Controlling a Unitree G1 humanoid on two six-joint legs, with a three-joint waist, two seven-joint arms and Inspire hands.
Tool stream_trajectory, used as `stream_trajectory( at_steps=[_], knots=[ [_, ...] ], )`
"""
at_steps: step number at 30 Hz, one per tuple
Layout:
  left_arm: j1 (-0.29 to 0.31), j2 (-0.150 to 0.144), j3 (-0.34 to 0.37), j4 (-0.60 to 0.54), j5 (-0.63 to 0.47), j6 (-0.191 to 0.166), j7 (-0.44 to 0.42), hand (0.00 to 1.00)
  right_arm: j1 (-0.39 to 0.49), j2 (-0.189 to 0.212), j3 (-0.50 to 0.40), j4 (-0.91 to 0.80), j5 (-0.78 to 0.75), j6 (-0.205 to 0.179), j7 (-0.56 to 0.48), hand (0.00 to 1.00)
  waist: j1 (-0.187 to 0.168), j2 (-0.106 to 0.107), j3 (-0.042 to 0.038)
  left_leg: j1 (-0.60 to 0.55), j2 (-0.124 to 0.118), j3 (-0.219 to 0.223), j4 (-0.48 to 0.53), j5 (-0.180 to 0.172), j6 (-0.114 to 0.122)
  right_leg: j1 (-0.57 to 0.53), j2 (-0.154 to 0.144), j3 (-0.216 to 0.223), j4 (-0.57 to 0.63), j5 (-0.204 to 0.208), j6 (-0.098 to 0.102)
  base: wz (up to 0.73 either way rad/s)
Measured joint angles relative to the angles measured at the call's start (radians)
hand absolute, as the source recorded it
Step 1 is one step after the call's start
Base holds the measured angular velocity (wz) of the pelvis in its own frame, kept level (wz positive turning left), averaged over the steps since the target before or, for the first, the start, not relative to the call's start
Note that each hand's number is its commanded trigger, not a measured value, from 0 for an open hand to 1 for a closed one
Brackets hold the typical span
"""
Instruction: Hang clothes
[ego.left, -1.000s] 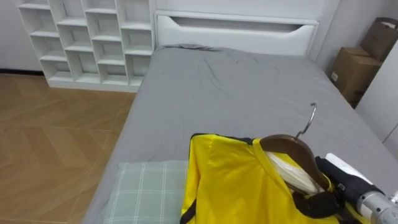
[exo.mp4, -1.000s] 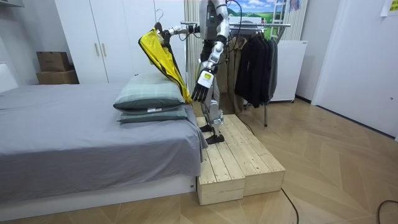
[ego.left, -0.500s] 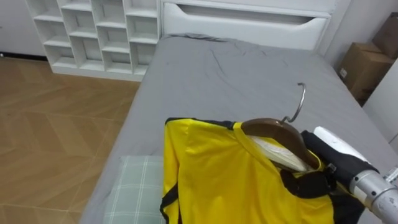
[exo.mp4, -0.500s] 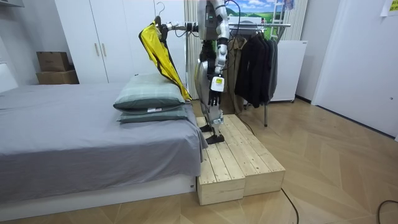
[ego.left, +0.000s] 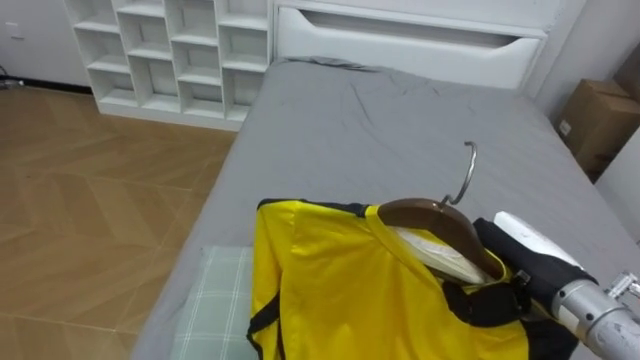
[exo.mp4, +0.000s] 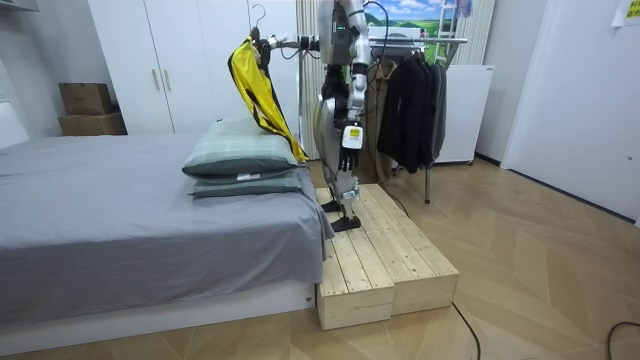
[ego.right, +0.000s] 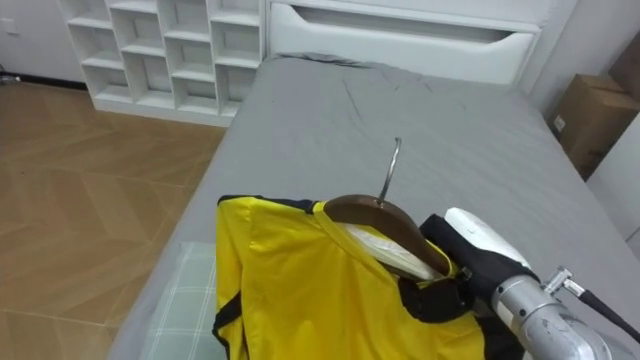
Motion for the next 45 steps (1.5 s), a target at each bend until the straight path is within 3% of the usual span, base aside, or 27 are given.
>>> stream_trajectory(
  at_steps=[4,9,14,21,27,28,30,31,32,33,35,38,42,44,45],
  knots=[
    [-0.001,0.0,-0.03,0.0,0.001,0.007,0.01,0.0,0.0,0.001,0.001,-0.004,0.001,0.01,0.007,1.0,-0.001,-0.007,-0.0045,0.0,0.0,-0.002,0.0,0.0,0.0,0.0,0.0,-0.002,0.0,0.0,0.0,0.0],
    [-0.01,-0.002,-0.039,0.001,0.002,0.026,0.016,0.0,0.0,0.003,0.004,-0.016,-0.016,0.014,0.024,1.0,0.001,0.001,0.0003,0.001,0.001,-0.002,0.0,0.0,0.0,0.0,0.0,-0.002,0.002,0.0,0.0,0.0],
    [-0.017,-0.008,-0.042,0.001,0.001,0.04,0.017,0.0,0.0,0.004,0.024,-0.033,-0.037,0.044,0.027,1.0,0.0,0.011,0.0029,0.0,0.001,-0.001,-0.001,-0.001,0.0,0.0,-0.001,-0.001,0.005,0.001,-0.001,0.0],
    [-0.019,-0.014,-0.041,0.0,0.005,0.048,0.016,0.0,0.001,0.004,0.024,-0.034,-0.038,0.053,0.032,1.0,-0.005,0.023,-0.0039,0.003,0.001,0.002,0.002,0.0,0.0,-0.001,-0.005,-0.001,0.008,0.001,-0.001,0.0],
    [-0.033,-0.011,-0.082,-0.002,0.024,0.047,0.016,0.0,0.037,0.028,0.023,-0.056,-0.04,0.05,0.037,1.0,-0.011,0.01,-0.0063,0.002,0.003,0.037,0.003,-0.001,0.001,-0.029,-0.004,0.013,0.026,0.001,-0.001,-0.14],
    [-0.039,-0.01,-0.102,-0.002,0.051,0.047,0.017,0.0,0.046,0.034,0.023,-0.055,-0.041,0.05,0.037,1.0,-0.016,0.003,-0.0012,0.003,0.005,0.052,0.007,-0.002,0.002,-0.043,-0.004,0.024,0.036,0.001,-0.001,-0.38],
    [-0.041,-0.01,-0.113,-0.001,0.072,0.047,0.016,0.0,0.059,0.052,0.024,-0.052,-0.041,0.047,0.037,1.0,-0.013,0.001,0.0009,0.003,0.014,0.1,0.009,-0.009,0.004,-0.068,0.003,0.031,0.052,0.005,-0.005,-0.78],
    [-0.041,-0.01,-0.115,0.002,0.079,0.047,0.014,0.0,0.058,0.069,0.024,-0.036,-0.04,0.04,0.037,1.0,0.004,0.005,0.0041,0.011,0.028,0.159,0.013,-0.02,0.001,-0.087,0.007,0.024,0.063,0.016,-0.012,-1.42],
    [-0.044,-0.009,-0.116,0.004,0.081,0.047,0.013,0.0,0.058,0.077,0.033,-0.027,-0.046,0.04,0.036,1.0,0.01,0.009,0.0059,0.019,0.039,0.218,0.016,-0.031,-0.002,-0.103,0.011,0.001,0.074,0.023,-0.022,-1.49],
    [-0.048,-0.009,-0.116,0.007,0.083,0.047,0.013,0.0,0.058,0.077,0.039,-0.023,-0.046,0.04,0.036,1.0,0.01,0.011,0.0077,0.02,0.043,0.241,0.016,-0.035,-0.002,-0.107,0.011,-0.019,0.08,0.026,-0.026,-1.41],
    [-0.075,-0.004,-0.121,0.019,0.085,0.046,0.011,0.0,0.054,0.079,0.055,0.02,-0.046,0.04,0.034,1.0,0.014,0.026,0.0164,0.032,0.066,0.346,0.04,-0.064,-0.007,-0.127,0.001,-0.096,0.103,0.038,-0.039,-1.32],
    [-0.115,0.007,-0.124,0.028,0.086,0.047,0.01,0.0,0.054,0.083,0.072,0.046,-0.064,0.042,0.034,1.0,0.009,0.038,0.0187,0.034,0.095,0.458,0.097,-0.109,-0.02,-0.173,-0.014,-0.164,0.163,0.033,-0.053,-1.17],
    [-0.142,0.013,-0.154,0.038,0.086,0.048,0.009,0.0,0.052,0.086,0.072,0.046,-0.065,0.042,0.029,1.0,-0.025,0.046,0.0099,0.038,0.129,0.528,0.17,-0.155,-0.043,-0.206,-0.001,-0.146,0.218,0.002,-0.078,-0.65],
    [-0.141,0.025,-0.155,0.041,0.085,0.052,0.008,0.0,0.049,0.087,0.08,0.043,-0.065,0.034,0.02,1.0,-0.054,0.043,0.0068,0.048,0.163,0.579,0.259,-0.188,-0.069,-0.229,0.012,-0.113,0.273,-0.051,-0.098,-0.58],
    [-0.14,0.029,-0.156,0.041,0.086,0.063,0.008,0.0,0.046,0.088,0.083,0.043,-0.065,0.027,0.02,1.0,-0.055,0.036,0.0044,0.034,0.19,0.599,0.341,-0.188,-0.071,-0.234,0.017,-0.089,0.294,-0.071,-0.1,-0.57]
  ],
)
